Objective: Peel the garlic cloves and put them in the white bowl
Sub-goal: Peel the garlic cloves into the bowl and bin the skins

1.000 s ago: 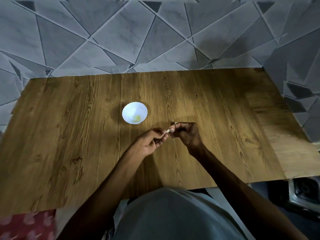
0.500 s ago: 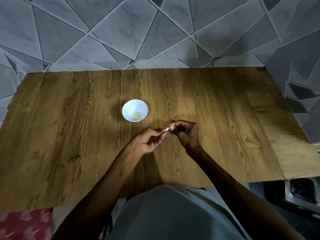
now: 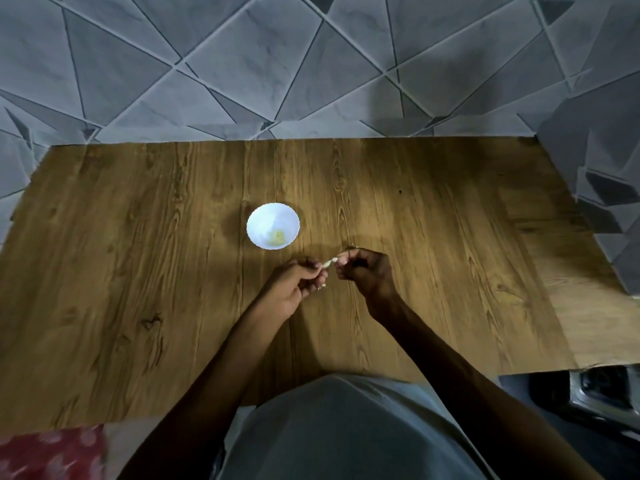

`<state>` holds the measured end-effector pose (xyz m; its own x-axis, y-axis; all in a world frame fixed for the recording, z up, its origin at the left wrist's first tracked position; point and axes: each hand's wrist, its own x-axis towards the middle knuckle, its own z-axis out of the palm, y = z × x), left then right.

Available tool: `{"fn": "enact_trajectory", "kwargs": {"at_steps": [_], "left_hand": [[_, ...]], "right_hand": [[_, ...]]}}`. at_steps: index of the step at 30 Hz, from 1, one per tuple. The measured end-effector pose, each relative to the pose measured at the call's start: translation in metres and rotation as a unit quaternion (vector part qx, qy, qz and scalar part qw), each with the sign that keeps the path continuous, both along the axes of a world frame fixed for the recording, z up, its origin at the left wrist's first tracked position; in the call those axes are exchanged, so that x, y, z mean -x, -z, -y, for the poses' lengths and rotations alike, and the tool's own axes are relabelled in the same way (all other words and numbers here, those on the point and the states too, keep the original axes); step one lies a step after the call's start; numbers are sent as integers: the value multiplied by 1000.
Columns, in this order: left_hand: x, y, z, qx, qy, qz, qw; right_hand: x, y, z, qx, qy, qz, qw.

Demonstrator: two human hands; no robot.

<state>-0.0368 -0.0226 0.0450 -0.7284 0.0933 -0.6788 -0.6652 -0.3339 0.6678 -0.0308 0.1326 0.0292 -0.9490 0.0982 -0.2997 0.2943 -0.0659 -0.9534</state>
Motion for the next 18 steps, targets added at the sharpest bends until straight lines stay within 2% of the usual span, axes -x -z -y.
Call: {"fn": "enact_trajectory", "kwargs": {"at_steps": [2, 5, 8, 12, 14, 18], "left_hand": [[1, 4, 7, -23, 9, 20, 1000], [-2, 9, 15, 39, 32, -43, 998], [-1, 13, 19, 102, 39, -95, 990], [3, 20, 19, 173, 56, -142, 973], [4, 19, 19, 216, 88, -165, 958], [11, 18, 16, 208, 112, -188, 953]], "right_hand": [[3, 3, -3, -25, -9, -15, 1000], [6, 15, -10, -106, -52, -5, 993], [6, 26, -12, -223, -130, -29, 966], [10, 30, -9, -301, -194, -48, 933], [12, 25, -7, -284, -198, -51, 937], [17, 5, -8, -132, -165, 2, 978]]}}
